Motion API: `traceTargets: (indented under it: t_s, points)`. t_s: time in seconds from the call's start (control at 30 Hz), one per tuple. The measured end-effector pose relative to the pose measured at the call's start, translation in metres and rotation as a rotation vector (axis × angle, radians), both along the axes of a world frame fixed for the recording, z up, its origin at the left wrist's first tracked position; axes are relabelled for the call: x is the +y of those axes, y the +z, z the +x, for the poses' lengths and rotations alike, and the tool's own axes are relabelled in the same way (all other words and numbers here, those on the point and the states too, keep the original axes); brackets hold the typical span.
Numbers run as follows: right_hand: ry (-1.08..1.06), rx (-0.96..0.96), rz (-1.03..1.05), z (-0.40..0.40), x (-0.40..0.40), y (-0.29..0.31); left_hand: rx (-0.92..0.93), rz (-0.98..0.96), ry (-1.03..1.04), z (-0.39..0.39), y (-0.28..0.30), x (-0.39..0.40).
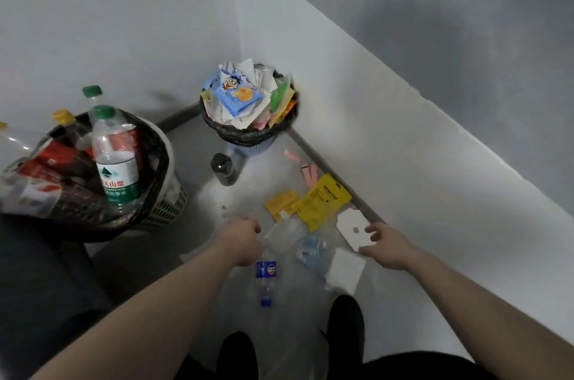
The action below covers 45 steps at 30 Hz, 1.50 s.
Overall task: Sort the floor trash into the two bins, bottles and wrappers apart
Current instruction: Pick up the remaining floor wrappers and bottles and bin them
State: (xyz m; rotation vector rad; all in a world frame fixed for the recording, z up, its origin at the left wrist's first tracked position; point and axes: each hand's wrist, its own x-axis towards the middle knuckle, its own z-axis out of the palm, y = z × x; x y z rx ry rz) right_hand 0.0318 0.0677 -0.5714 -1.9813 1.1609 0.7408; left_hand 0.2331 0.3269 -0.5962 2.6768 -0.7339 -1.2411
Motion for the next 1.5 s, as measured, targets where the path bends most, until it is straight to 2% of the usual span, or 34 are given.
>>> traceTargets:
  t_s: [0.23, 0.37, 0.43, 0.53, 0.6, 0.7, 0.77, 0.87, 1.03, 1.3, 1.5]
  points:
    - [0.084, 0.074, 0.062, 0.006, 0.024, -0.101, 0.339, 0.081, 0.286, -0.069, -0.095, 0.014]
    - [0.047, 0.035, 0.092, 0.033, 0.046, -0.161, 0.524, 0.098, 0.401, -0.093, -0.154, 0.022]
    - [0.027, 0.033, 0.057, 0.042, 0.056, -0.184, 0.534, 0.069, 0.426, -0.105, -0.196, 0.032]
    - [0.027, 0.022, -0.077, 0.047, 0.067, -0.209, 0.512, -0.012, 0.436, -0.114, -0.203, 0.027]
    - [0.028, 0.026, -0.053, 0.048, 0.071, -0.215, 0.51, -0.016, 0.453, -0.115, -0.209, 0.028]
    - [-0.016, 0.037, 0.021, 0.05, 0.074, -0.191, 0.464, -0.01, 0.424, -0.097, -0.167, 0.024]
    - [-0.098, -0.022, 0.012, 0.053, 0.075, -0.156, 0.421, 0.027, 0.389, -0.083, -0.122, 0.023]
    - [-0.17, -0.079, 0.022, 0.062, 0.068, -0.082, 0.306, 0.032, 0.382, -0.067, -0.057, 0.031]
    - [-0.227, -0.12, 0.067, 0.078, 0.053, 0.051, 0.218, 0.096, 0.35, -0.05, 0.079, 0.028]
    - [-0.214, -0.204, 0.077, 0.118, 0.027, 0.242, 0.139, -0.058, 0.465, -0.022, 0.268, -0.007]
    - [-0.22, -0.307, 0.021, 0.196, -0.003, 0.311, 0.043, -0.204, 0.541, 0.052, 0.338, -0.031]
